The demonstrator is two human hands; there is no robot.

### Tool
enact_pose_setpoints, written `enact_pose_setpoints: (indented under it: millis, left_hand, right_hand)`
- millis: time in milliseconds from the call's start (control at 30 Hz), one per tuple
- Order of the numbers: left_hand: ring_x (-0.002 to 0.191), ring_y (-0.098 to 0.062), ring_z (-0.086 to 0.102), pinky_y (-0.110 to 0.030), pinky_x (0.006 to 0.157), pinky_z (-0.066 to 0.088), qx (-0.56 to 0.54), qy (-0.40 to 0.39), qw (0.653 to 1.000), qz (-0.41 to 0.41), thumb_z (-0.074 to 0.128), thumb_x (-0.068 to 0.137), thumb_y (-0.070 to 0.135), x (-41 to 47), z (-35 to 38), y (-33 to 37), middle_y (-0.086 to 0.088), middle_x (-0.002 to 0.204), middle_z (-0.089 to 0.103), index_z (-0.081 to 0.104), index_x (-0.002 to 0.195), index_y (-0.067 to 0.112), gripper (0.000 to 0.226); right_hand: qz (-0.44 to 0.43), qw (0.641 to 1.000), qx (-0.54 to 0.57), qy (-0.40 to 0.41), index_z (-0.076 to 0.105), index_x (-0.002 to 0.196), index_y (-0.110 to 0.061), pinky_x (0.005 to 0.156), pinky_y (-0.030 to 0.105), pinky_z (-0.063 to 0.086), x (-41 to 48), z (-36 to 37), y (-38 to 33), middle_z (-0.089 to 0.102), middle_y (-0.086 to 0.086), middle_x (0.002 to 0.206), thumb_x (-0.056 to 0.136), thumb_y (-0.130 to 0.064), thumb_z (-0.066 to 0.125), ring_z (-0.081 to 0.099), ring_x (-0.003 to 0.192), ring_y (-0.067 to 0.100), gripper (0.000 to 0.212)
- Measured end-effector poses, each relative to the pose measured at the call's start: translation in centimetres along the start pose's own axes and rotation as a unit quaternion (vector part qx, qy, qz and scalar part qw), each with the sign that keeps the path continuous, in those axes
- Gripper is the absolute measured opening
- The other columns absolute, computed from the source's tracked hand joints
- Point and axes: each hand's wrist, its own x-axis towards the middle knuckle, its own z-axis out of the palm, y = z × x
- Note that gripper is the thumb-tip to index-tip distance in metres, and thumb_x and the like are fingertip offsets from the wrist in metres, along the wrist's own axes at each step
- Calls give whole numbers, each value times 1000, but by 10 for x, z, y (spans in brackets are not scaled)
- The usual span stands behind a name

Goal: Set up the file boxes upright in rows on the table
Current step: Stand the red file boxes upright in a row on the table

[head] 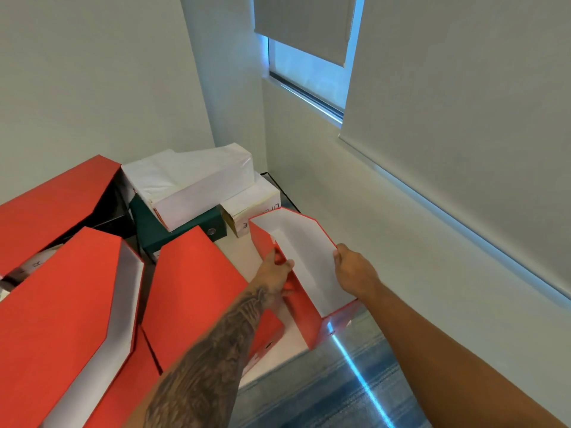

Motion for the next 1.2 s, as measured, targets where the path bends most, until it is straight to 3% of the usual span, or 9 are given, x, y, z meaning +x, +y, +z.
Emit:
enact_pose_setpoints:
  millis: [100,200,367,633,733,833,967,1100,1200]
  left_hand:
    - [125,-49,55,-53,82,59,-3,2,1000,5,56,100,21,3,1,1,-16,142,55,36,149,34,55]
    - [123,-39,57,-52,77,61,-12,5,1000,7,55,100,21,6,-1,2,-5,143,54,34,151,35,56]
    - [123,-37,57,-56,77,61,-7,5,1000,7,55,100,22,6,7,4,-4,142,54,38,146,36,51]
    - [127,-36,55,-43,68,63,3,2,1000,14,54,101,24,7,12,3,-4,147,49,32,151,35,57]
    - [128,-34,54,-49,74,63,0,11,1000,15,54,101,25,3,10,2,-2,147,49,30,153,33,57]
    - [127,-34,55,-54,86,59,98,38,993,50,53,102,35,-11,5,5,-5,149,48,36,150,28,52]
    - [140,-29,43,-44,113,40,238,81,963,93,45,102,49,-30,-34,-3,-6,157,39,28,157,15,67]
    - [134,-27,50,-32,109,38,310,156,936,61,52,100,44,-39,-102,-16,-10,150,49,45,146,8,59]
    - [132,-31,52,-32,109,38,321,194,926,42,57,98,37,-46,-145,-27,-13,145,53,49,142,6,55]
  right_hand:
    - [1,1000,1,-6,53,114,-4,77,43,47,5,-1,-3,68,27,108,109,-29,31,64,99,46,34]
    - [2,1000,-3,-13,53,117,-4,78,41,46,8,-1,-6,68,27,111,109,-29,31,64,101,45,35]
    - [0,1000,-7,-11,52,114,-6,74,41,45,13,-5,1,68,26,106,108,-30,31,64,96,45,33]
    - [-3,1000,-19,-3,52,113,-6,75,44,51,13,-7,7,69,23,103,109,-32,30,65,93,43,34]
    - [0,1000,-23,-7,52,116,-8,77,43,52,14,-6,7,69,21,106,108,-36,31,65,95,41,36]
    - [-6,1000,-15,10,55,125,-11,86,46,53,10,-10,3,67,16,116,104,-43,40,62,105,38,41]
    - [-64,989,-1,131,62,127,-10,95,45,47,2,-19,-15,66,14,126,98,-35,58,58,112,38,38]
    - [-168,972,40,161,64,122,-10,97,43,46,-19,-17,-74,67,11,123,94,-27,60,58,112,34,33]
    - [-221,969,56,96,60,130,-16,100,40,50,-43,-4,-127,64,5,129,97,-33,55,57,118,27,37]
